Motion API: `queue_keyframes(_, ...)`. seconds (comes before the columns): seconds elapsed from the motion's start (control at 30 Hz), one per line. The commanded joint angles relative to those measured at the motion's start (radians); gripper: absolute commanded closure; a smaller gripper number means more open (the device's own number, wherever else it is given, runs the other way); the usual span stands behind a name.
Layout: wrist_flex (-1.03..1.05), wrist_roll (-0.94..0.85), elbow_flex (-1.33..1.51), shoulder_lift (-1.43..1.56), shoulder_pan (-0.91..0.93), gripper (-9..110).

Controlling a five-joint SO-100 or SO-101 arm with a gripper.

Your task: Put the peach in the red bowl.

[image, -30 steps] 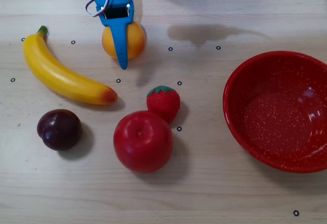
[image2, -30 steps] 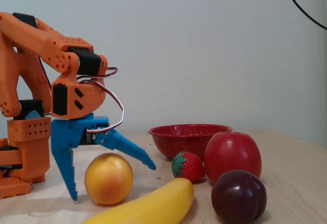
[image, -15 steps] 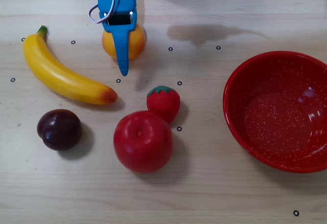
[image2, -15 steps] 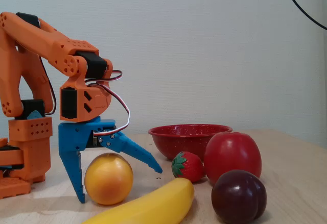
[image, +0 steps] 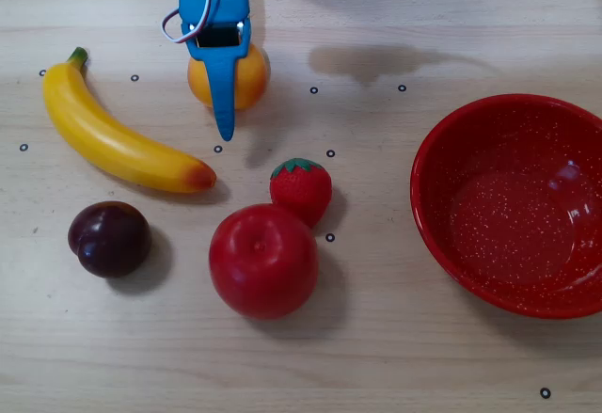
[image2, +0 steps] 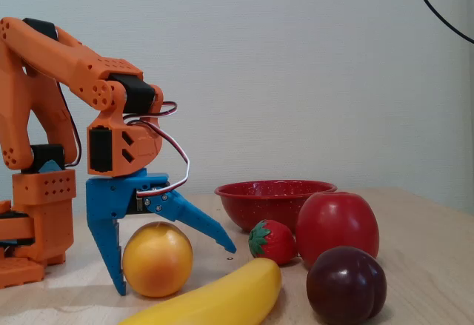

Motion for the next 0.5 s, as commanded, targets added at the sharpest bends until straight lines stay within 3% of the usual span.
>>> queue_keyframes(0.0, -0.034, -0.023, -0.041, -0.006, 0.0, 47)
queue_keyframes(0.47, -0.041, -0.005, -0.048, -0.02, -0.015, 52)
